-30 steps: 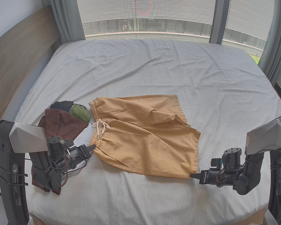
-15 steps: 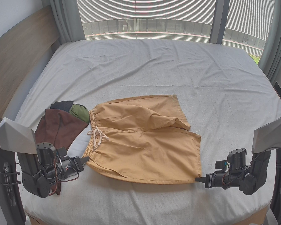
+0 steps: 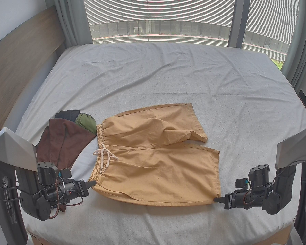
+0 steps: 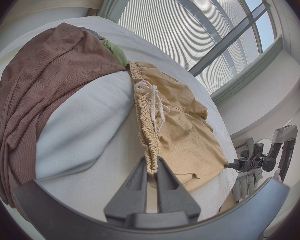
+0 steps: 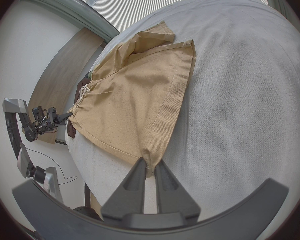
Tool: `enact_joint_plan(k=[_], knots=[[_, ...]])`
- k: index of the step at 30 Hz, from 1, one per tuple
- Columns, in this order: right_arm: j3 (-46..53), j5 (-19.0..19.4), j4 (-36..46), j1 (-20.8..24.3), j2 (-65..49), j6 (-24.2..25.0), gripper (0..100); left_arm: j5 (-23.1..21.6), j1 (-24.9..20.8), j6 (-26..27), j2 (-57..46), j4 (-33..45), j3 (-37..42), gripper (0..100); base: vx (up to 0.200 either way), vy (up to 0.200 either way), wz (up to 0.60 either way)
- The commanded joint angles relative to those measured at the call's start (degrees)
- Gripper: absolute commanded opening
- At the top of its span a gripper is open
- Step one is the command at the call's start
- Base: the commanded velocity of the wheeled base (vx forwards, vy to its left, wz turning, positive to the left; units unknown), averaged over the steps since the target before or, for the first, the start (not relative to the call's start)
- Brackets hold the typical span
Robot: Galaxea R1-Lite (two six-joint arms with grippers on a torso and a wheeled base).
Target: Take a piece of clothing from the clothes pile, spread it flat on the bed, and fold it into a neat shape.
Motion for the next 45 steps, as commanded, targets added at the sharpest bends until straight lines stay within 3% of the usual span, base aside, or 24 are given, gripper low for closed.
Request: enact_joint_plan(k=[1,10,11,17,18,27,33,40,42,45], knots=[[0.23,0.03,-0.03,0.02,0.06,-0.25,0,-0.14,0.51,0.18,0.53,0.01,0.83,0,0.0,0.0,0.0],[0.23,0.03,-0.03,-0.24,0.06,-0.25,0,-0.14,0.69,0.27,0.7,0.01,1.36,0,0.0,0.0,0.0],[0.23,0.03,-0.03,-0.24,0.06,-0.34,0,-0.05,0.6,0.27,0.79,0.01,1.54,100,0.0,0.0,0.0],[0.5,0.03,-0.03,-0.24,0.06,-0.34,0,-0.05,0.77,0.1,0.79,-0.08,1.36,100,0.0,0.0,0.0],[0.76,0.03,-0.03,-0.06,0.06,-0.34,100,-0.14,0.86,0.1,0.7,-0.08,1.27,100,0.0,0.0,0.0],[0.5,0.03,-1.26,-0.68,-0.12,-0.25,100,-0.22,0.95,-0.69,-4.22,0.01,-1.54,100,0.0,0.0,0.0],[-4.16,0.12,-2.85,-5.87,-7.41,0.71,100,-1.54,0.86,-2.63,-6.77,0.01,-2.33,100,0.0,0.0,0.0],[-16.99,0.12,-0.83,-5.95,-8.91,12.32,100,-1.98,1.04,-2.63,-5.45,0.01,-3.38,100,0.0,0.0,0.0],[-18.13,0.12,-0.21,-5.87,-8.82,13.37,100,-1.98,1.04,-2.63,-5.45,0.01,-3.38,100,0.0,0.0,0.0],[-27.28,0.03,5.5,-5.34,-6.8,18.99,100,-2.07,1.04,-2.63,-5.27,0.01,-3.56,100,0.0,0.0,0.0]])
